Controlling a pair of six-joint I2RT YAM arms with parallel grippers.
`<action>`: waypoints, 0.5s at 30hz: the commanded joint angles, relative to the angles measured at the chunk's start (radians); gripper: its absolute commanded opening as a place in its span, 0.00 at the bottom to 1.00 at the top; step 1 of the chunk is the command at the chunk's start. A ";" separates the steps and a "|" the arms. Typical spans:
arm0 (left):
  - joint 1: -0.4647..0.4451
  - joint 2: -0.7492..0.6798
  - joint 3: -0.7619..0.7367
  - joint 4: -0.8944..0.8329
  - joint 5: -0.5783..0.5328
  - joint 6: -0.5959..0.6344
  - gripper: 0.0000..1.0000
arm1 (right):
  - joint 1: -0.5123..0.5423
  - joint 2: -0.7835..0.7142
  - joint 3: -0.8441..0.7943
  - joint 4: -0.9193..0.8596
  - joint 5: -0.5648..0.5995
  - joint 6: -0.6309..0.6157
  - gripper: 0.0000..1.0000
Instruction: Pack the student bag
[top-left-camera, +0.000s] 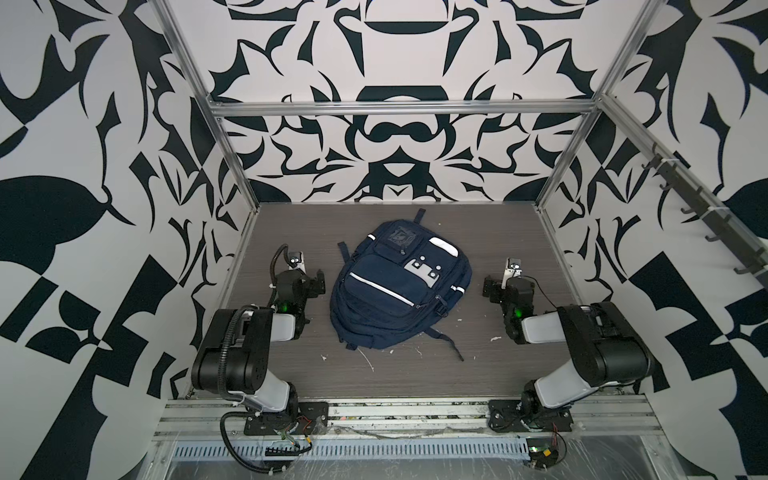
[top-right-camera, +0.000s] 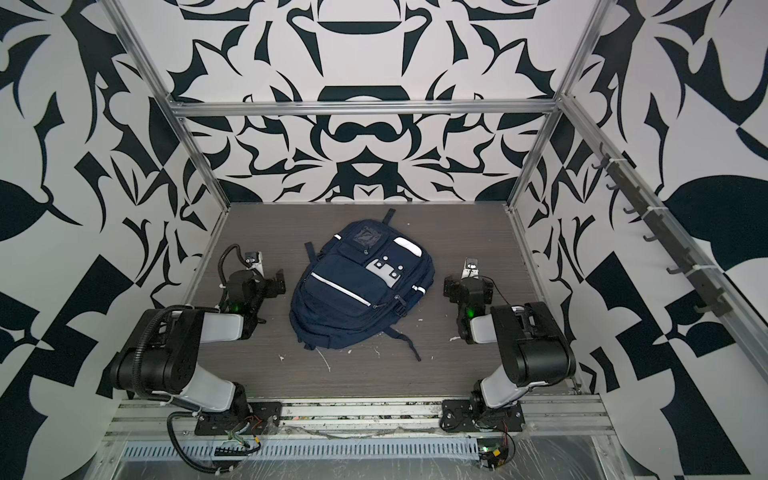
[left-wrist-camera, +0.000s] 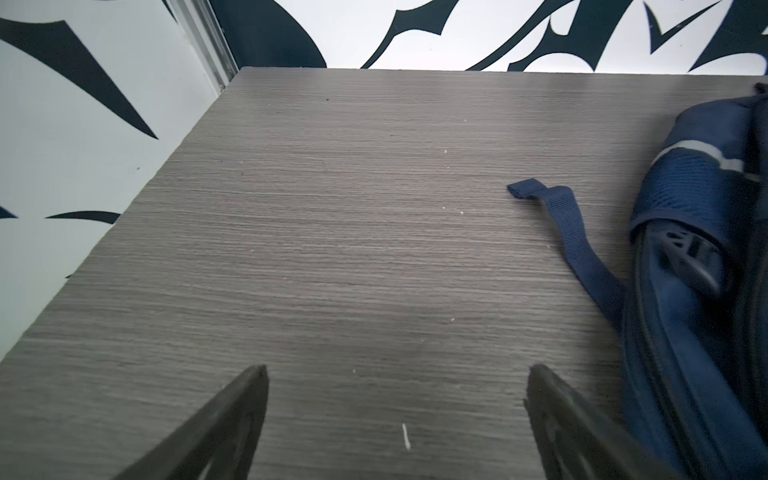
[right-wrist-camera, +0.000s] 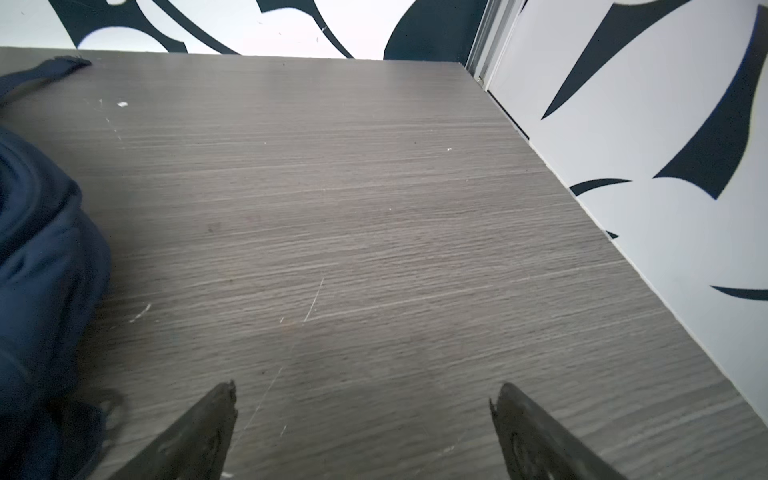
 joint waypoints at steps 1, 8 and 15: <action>0.004 -0.001 -0.018 0.057 0.014 -0.006 0.99 | -0.002 -0.018 0.009 0.053 -0.011 -0.008 1.00; 0.004 0.013 -0.034 0.114 0.015 0.002 0.99 | -0.002 -0.016 0.009 0.055 -0.015 -0.010 1.00; 0.004 0.015 -0.036 0.122 0.012 0.003 0.99 | -0.002 -0.010 0.034 0.015 -0.092 -0.044 1.00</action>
